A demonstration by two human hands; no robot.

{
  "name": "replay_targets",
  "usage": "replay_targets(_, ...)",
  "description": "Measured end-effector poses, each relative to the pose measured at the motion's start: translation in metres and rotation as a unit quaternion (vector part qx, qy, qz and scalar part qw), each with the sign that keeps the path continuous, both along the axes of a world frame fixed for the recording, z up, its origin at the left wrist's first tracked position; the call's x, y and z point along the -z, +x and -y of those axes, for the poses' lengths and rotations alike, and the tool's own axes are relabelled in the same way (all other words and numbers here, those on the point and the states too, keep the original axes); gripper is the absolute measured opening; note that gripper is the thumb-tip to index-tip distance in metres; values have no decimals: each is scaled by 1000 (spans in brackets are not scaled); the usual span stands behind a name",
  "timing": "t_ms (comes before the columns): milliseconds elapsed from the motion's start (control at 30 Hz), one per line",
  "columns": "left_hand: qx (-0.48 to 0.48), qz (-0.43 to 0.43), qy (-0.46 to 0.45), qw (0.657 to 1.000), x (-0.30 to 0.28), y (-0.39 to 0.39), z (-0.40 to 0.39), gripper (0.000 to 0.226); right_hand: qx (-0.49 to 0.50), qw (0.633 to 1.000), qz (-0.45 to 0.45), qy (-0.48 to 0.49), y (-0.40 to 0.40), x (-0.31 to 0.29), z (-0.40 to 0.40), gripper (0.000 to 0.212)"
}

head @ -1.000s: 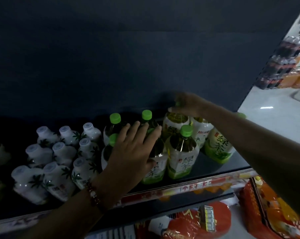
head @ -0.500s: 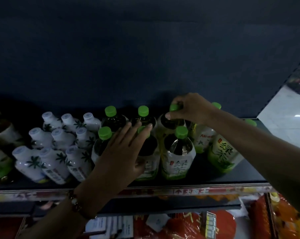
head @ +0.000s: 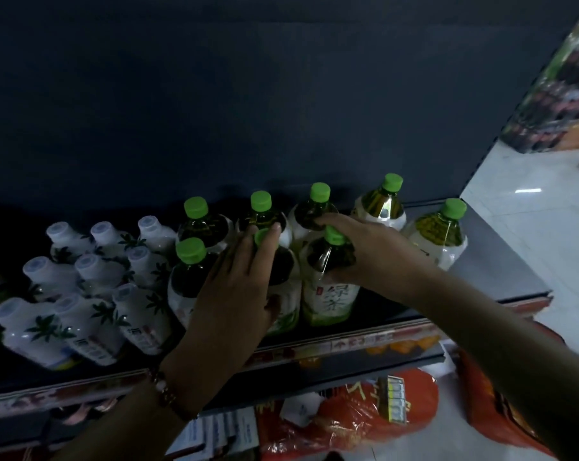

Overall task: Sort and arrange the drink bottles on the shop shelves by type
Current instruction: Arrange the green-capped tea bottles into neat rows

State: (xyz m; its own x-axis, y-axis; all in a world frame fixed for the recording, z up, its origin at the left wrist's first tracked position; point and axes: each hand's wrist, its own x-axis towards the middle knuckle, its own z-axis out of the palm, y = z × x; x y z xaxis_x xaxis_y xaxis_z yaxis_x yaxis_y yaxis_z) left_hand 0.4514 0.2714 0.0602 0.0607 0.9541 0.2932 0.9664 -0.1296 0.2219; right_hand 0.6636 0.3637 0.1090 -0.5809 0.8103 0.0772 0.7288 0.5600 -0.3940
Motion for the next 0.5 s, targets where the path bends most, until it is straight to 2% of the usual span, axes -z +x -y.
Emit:
replay_targets(67,-11,-15,30,999,2,2,-1,106,22,1000,-8,16,0,3,3,87)
replay_targets(133,-14,-34,84,996,4,8,-2,95,21,999,-25,-12,-1,4,8,90)
replay_targets(233,30,-43,141,989,-1,30,-2,83,13,981,-161,-108,12,-4,3,79)
replay_targets(333,63,-16,131,989,-9,61,-10,77,169,946,-275,-29,30,-15,-26,54)
replay_targets(367,59,-23,117,991,-9,70,-14,78,214,936,-277,-20,36,-13,-43,59)
replay_targets(433,31,-40,94,994,-4,83,-23,85,264,932,-238,-69,38,-4,-72,75)
replay_targets(500,7,-48,79,996,3,86,-28,88,274,935,-201,-100,36,14,-91,69)
